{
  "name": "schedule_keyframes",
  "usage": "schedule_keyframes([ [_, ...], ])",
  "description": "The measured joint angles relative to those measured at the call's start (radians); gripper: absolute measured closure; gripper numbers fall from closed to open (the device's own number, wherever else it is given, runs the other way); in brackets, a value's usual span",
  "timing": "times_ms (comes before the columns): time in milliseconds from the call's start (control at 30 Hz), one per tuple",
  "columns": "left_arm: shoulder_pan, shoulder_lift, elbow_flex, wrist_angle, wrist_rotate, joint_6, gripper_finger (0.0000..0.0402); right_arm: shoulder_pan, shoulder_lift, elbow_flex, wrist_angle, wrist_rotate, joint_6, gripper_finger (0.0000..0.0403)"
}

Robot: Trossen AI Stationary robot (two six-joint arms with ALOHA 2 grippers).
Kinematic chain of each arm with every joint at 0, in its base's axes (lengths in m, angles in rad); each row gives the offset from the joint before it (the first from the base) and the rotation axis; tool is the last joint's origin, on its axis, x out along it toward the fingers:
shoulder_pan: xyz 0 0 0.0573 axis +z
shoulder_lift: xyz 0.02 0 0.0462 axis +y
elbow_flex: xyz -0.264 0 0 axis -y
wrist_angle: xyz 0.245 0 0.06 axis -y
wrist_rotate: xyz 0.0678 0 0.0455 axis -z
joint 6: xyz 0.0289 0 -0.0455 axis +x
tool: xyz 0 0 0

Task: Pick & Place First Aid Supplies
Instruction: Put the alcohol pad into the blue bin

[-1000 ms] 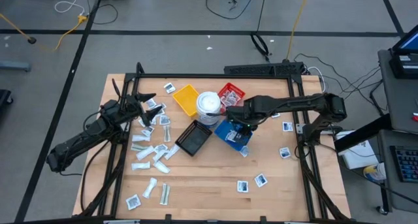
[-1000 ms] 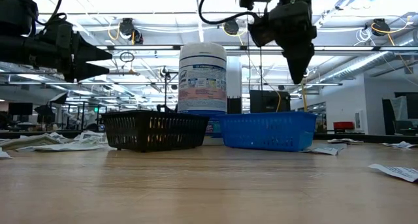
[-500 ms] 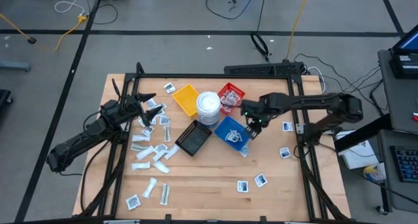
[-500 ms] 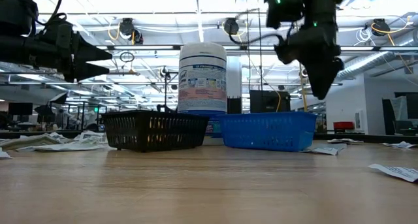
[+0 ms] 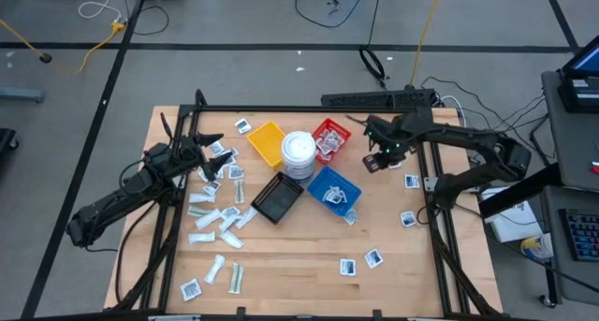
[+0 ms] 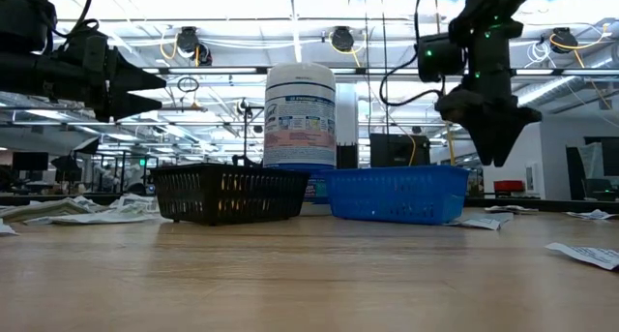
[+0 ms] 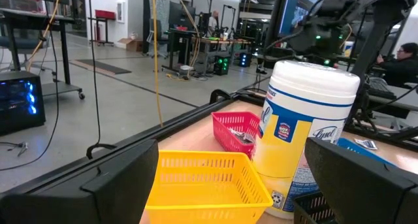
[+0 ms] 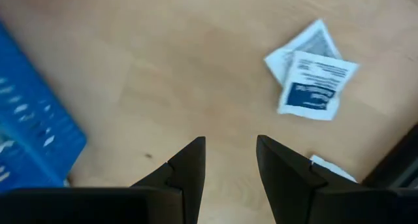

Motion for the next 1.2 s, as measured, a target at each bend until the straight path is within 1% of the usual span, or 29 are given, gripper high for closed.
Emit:
schedule_keyframes([
  [200, 0.0, 0.0, 0.0, 0.0, 0.0, 0.0, 0.0009, -0.104, 0.001, -0.027, 0.016, 0.0, 0.0, 0.0273],
  [333, 0.0, 0.0, 0.0, 0.0, 0.0, 0.0, 0.0009, -0.162, 0.007, -0.072, 0.081, 0.0, 0.022, 0.0273],
  [600, 0.0, 0.0, 0.0, 0.0, 0.0, 0.0, 0.0009, -0.186, 0.044, -0.184, 0.265, 0.001, 0.026, 0.0273],
  [667, 0.0, 0.0, 0.0, 0.0, 0.0, 0.0, 0.0009, -0.19, 0.053, -0.201, 0.295, 0.018, 0.026, 0.0273],
  [933, 0.0, 0.0, 0.0, 0.0, 0.0, 0.0, 0.0009, -0.199, 0.08, -0.215, 0.306, 0.024, 0.022, 0.0275],
  [1000, 0.0, 0.0, 0.0, 0.0, 0.0, 0.0, 0.0009, -0.199, 0.08, -0.215, 0.306, 0.023, 0.025, 0.0282],
  [1067, 0.0, 0.0, 0.0, 0.0, 0.0, 0.0, 0.0009, -0.199, 0.08, -0.215, 0.306, 0.023, 0.03, 0.0298],
  [1200, 0.0, 0.0, 0.0, 0.0, 0.0, 0.0, 0.0009, -0.198, 0.08, -0.215, 0.306, 0.023, 0.037, 0.0353],
])
